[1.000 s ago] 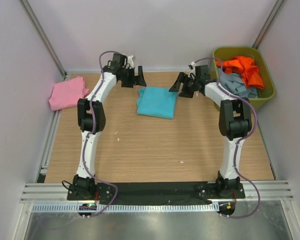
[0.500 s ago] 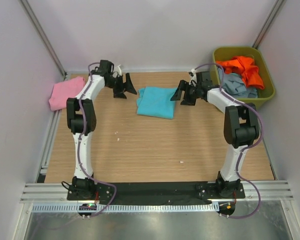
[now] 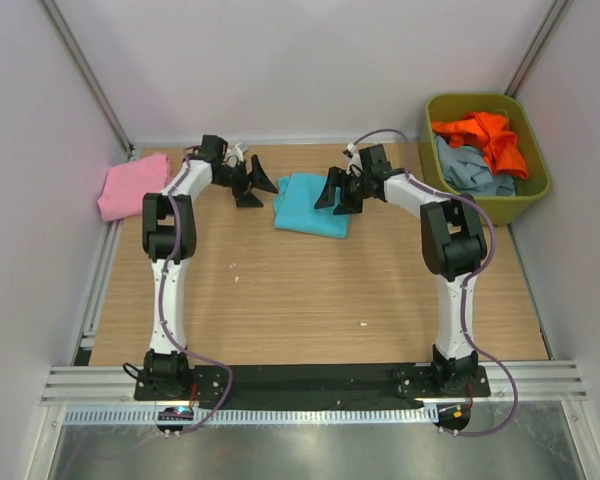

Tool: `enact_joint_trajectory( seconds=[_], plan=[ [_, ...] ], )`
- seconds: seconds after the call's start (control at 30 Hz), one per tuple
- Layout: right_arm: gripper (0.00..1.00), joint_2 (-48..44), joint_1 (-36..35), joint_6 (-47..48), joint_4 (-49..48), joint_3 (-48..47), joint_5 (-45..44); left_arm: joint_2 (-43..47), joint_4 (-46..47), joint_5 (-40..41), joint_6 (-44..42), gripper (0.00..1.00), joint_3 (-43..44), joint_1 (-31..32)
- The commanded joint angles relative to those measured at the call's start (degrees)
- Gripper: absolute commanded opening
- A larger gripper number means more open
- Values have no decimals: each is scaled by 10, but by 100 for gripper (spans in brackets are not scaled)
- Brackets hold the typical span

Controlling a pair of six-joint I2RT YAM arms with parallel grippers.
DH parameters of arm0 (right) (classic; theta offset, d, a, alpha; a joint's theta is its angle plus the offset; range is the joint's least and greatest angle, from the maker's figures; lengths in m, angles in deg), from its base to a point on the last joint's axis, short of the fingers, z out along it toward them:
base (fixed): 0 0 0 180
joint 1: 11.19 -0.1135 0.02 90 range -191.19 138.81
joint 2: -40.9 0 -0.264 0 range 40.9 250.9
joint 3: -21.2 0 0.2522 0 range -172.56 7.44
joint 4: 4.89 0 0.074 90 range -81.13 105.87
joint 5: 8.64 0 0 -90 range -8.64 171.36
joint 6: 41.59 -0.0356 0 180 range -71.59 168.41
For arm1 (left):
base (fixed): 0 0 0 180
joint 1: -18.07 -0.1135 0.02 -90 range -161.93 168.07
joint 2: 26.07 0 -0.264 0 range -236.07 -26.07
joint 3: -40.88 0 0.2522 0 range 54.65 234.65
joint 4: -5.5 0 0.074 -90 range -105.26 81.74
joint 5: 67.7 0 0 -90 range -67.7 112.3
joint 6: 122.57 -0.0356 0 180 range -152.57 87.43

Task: Fold and stack the t-shirts
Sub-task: Neatly place the folded tshirt to the corner

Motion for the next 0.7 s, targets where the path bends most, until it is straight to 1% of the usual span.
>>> enact_joint_trajectory(
  seconds=[0.0, 0.13, 0.2, 0.37, 0.47, 0.5, 0.57, 0.6, 0.67],
  plan=[
    [77, 28, 6, 8, -5, -29, 0, -28, 29, -14, 11, 81, 21, 13],
    [77, 51, 5, 5, -12, -39, -4, -54, 65, -31, 51, 80, 28, 34],
    [77, 59, 6, 2, -11, -48, -4, -65, 73, -36, 58, 79, 34, 42],
    [77, 65, 3, -3, -15, -55, 0, -85, 115, -51, 100, 76, 40, 67],
    [77, 63, 3, -4, -15, -50, 0, -98, 161, -75, 131, 69, 36, 75],
    [77, 61, 3, -4, -15, -45, 1, -100, 173, -82, 150, 65, 30, 77],
    [77, 59, 3, -5, -15, -44, 1, -100, 185, -82, 154, 60, 29, 82],
    [77, 57, 2, -4, -15, -41, 0, -98, 186, -82, 154, 53, 28, 84],
    [77, 51, 3, -3, -15, -41, -1, -94, 188, -81, 152, 43, 25, 85]
  ],
)
